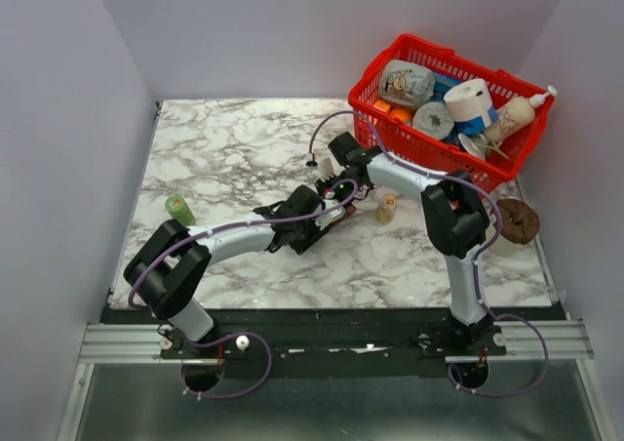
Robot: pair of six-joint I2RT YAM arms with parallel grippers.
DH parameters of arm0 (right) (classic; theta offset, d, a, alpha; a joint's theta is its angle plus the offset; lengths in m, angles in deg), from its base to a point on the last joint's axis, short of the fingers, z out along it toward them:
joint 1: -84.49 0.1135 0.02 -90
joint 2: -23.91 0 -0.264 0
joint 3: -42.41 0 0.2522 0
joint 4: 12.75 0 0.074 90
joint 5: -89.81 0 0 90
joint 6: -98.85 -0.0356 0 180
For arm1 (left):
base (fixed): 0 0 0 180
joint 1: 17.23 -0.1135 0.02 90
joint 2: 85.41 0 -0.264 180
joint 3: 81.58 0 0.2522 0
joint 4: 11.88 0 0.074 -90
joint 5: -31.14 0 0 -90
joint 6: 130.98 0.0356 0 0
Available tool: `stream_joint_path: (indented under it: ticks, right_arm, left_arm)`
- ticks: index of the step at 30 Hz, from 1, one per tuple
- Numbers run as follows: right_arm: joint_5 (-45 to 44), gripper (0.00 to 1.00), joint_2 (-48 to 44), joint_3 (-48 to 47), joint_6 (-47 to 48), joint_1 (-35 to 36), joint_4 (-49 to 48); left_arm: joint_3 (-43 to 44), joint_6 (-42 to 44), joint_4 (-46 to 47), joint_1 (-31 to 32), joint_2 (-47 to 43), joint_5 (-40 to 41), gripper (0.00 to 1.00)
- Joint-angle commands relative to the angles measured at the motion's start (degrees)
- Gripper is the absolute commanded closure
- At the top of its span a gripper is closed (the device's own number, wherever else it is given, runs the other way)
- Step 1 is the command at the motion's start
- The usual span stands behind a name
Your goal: Sort the pills into containers
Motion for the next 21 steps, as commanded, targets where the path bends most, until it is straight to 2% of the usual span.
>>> stream_joint_path:
  ticks: [1, 15, 21]
  right_arm:
    - [-2.15, 0.97, -2.26, -1.24, 1.20, 0.81, 1.58]
    - [-0.83, 0.99, -4.64, 0.86, 1.46, 0.81, 1.67]
    - [-1.44, 0.99, 1.32, 2.19, 1.20, 0.81, 2.10]
  left_arm:
    - [-0.08, -0.56, -0.97, -0.17, 1.33, -1.88, 0.51]
    - [0.01, -0.56, -1.14, -0.17, 1.50, -1.79, 0.51]
    - [0.19, -0.64, -1.32, -0.17, 1.50, -1.70, 0.51]
